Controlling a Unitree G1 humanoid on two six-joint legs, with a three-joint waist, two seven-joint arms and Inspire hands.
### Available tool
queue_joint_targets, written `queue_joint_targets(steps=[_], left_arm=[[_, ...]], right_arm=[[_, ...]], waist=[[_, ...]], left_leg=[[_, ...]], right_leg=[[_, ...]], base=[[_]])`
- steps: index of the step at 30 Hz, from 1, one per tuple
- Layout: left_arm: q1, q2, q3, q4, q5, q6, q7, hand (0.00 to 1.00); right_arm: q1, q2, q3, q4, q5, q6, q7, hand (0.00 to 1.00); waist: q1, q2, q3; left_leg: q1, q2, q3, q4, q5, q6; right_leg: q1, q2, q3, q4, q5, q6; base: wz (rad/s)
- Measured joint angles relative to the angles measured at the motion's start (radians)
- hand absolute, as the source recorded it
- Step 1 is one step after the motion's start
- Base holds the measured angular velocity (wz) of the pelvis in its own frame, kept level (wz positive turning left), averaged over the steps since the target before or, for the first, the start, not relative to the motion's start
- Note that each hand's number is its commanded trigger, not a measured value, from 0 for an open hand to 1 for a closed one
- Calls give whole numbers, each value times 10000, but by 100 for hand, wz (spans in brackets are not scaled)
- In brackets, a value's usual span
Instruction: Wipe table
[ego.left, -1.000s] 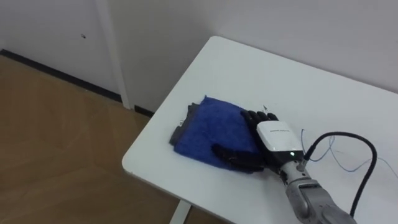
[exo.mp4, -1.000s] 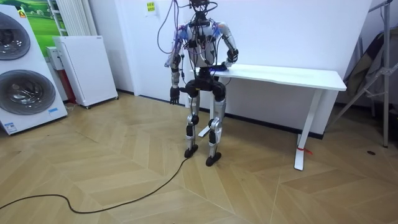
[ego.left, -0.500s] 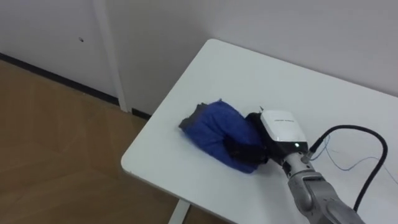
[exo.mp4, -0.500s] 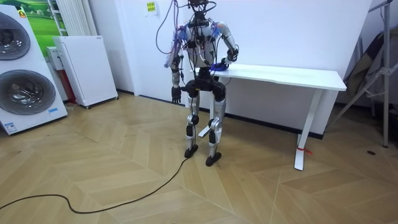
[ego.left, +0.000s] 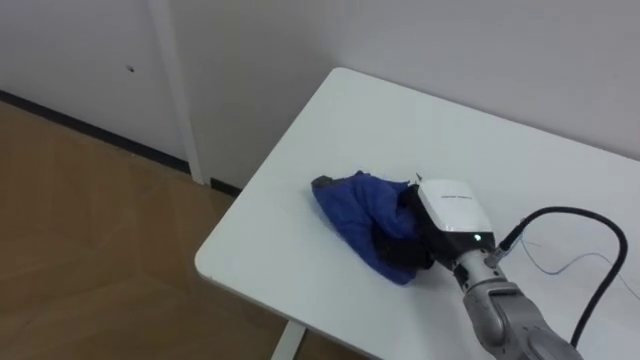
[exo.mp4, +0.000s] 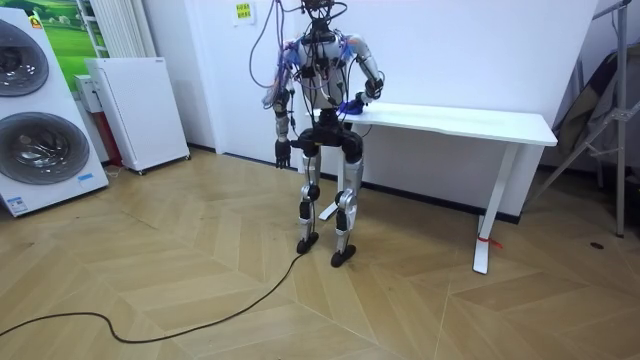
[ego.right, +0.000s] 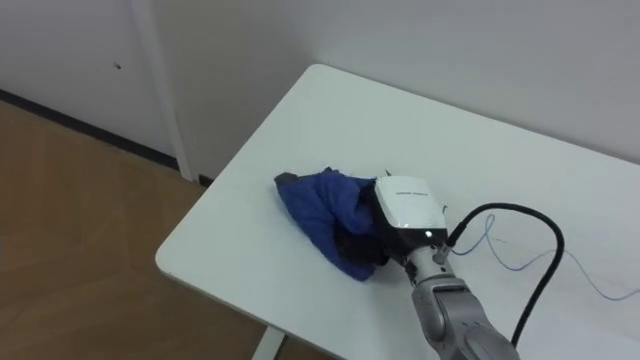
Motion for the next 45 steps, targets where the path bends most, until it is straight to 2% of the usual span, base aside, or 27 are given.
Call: queue_joint_targets(steps=[4, 9, 11, 13, 15, 18, 19, 22, 23, 24, 26, 28, 32, 36, 39, 41, 42, 44, 45], left_arm=[[-194, -1, -3, 1, -17, 9, 2, 0], [-350, -38, -4, 31, -29, 51, 212, 0], [-328, -103, -3, 28, -29, 189, 276, 0], [-275, -112, 25, 52, -29, 223, 319, 0], [-178, -133, 184, 128, -27, 229, 418, 0], [49, -92, 520, 234, 5, 252, 621, 0], [180, -105, 774, 313, 33, 228, 718, 0], [640, -72, 1717, 493, 183, 199, 1001, 0], [944, -37, 2041, 495, 185, 256, 1117, 0], [1055, -34, 2195, 499, 176, 285, 1134, 0], [1077, -38, 2627, 634, 111, 304, 1173, 0], [1049, -67, 2662, 650, 64, 271, 1246, 0], [925, -254, 2739, 646, 89, 269, 1307, 0], [592, -436, 2647, 664, -25, 264, 1348, 0], [385, -686, 2350, 797, 9, 285, 1589, 0], [160, -821, 2234, 1041, 48, 291, 1596, 0], [99, -838, 2206, 1095, 50, 320, 1594, 0], [8, -874, 2135, 1197, 67, 492, 1585, 0], [-34, -859, 2106, 1281, 66, 521, 1577, 0]], right_arm=[[-46, 70, 38, -4, 17, 113, 159, 100], [-79, 230, 34, -1, 110, 337, 169, 100], [-167, 232, 9, 224, 483, 330, 153, 100], [-117, 232, -78, 443, 885, 264, -51, 100], [33, 232, -278, 776, 1320, 29, -323, 100], [293, 230, -1112, 1533, 2217, -444, -871, 100], [577, 230, -1727, 1777, 2639, -549, -1053, 100], [1228, 136, -3577, 2770, 3666, -826, -1510, 100], [1353, 15, -4191, 3299, 3952, -888, -1623, 100], [1384, -66, -4432, 3582, 4133, -890, -1686, 100], [1454, -483, -5152, 4704, 4834, -902, -1829, 100], [1460, -690, -5520, 5275, 5045, -906, -1849, 100], [1584, -706, -6265, 5800, 5076, -903, -1954, 100], [1647, -635, -6261, 5799, 5073, -851, -2106, 100], [1292, -514, -6013, 5492, 4734, -200, -2149, 100], [1122, -413, -5827, 5069, 3889, 461, -2127, 100], [1104, -374, -5771, 4899, 3644, 666, -2099, 100], [929, -161, -5339, 4034, 2588, 1398, -1782, 100], [833, -83, -5146, 3776, 2265, 1553, -1663, 100]], waist=[[170, 0, 22], [182, 43, 52], [155, 117, 100], [92, 139, 98], [61, 158, 88], [-209, 172, 69], [-392, 164, 45], [-711, 104, -25], [-896, 85, -57], [-969, 81, -84], [-1039, 38, -109], [-1215, 16, -125], [-1559, -5, -149], [-1696, -17, -142], [-1504, 23, -147], [-1238, -13, -119], [-1130, -6, -122], [-732, 23, -72], [-690, 43, -16]], left_leg=[[63, 28, 101, -26, 0, 0], [77, 27, 131, -32, 0, 0], [104, 34, 197, -32, 0, 0], [86, 24, 164, -11, 0, 0], [84, 16, 159, -4, 0, 1], [52, -43, 88, 32, 27, 38], [75, -102, 46, 25, 57, 70], [167, -114, 374, -26, 124, 132], [259, -124, 422, -52, 123, 136], [270, -124, 429, -70, 123, 136], [420, -114, 589, -198, 112, 176], [436, -113, 631, -168, 93, 207], [498, -111, 686, -118, 89, 213], [508, -106, 710, -72, 95, 201], [568, -53, 935, -81, 99, 191], [578, -24, 948, -111, 109, 174], [567, -12, 949, -126, 111, 169], [503, 69, 926, -148, 108, 149], [497, 91, 903, -144, 106, 135]], right_leg=[[2, 7, 53, 1, 1, 0], [-11, 14, 173, 2, 0, -1], [-14, 17, 304, 1, 1, -1], [6, 15, 293, 1, 1, -1], [18, 9, 288, -2, 0, -1], [49, -47, 267, -27, -2, 4], [83, -104, 252, -20, -18, 30], [144, -192, 266, -9, 15, 114], [252, -204, 284, -41, 52, 175], [283, -207, 288, -39, 77, 212], [361, -233, 318, -22, 92, 233], [370, -250, 349, 5, 92, 233], [392, -251, 404, 7, 92, 234], [414, -250, 346, 3, 92, 234], [373, -231, 476, 0, 92, 234], [270, -173, 632, 16, 119, 189], [199, -149, 642, 30, 132, 167], [5, -33, 596, 48, 251, 20], [-29, 8, 570, 45, 283, -13]], base=[[-8], [-4], [-7], [6], [8], [25], [35], [14], [0], [-4], [-10], [-4], [-10], [-9], [-27], [-29], [-44], [-56], [-50]])
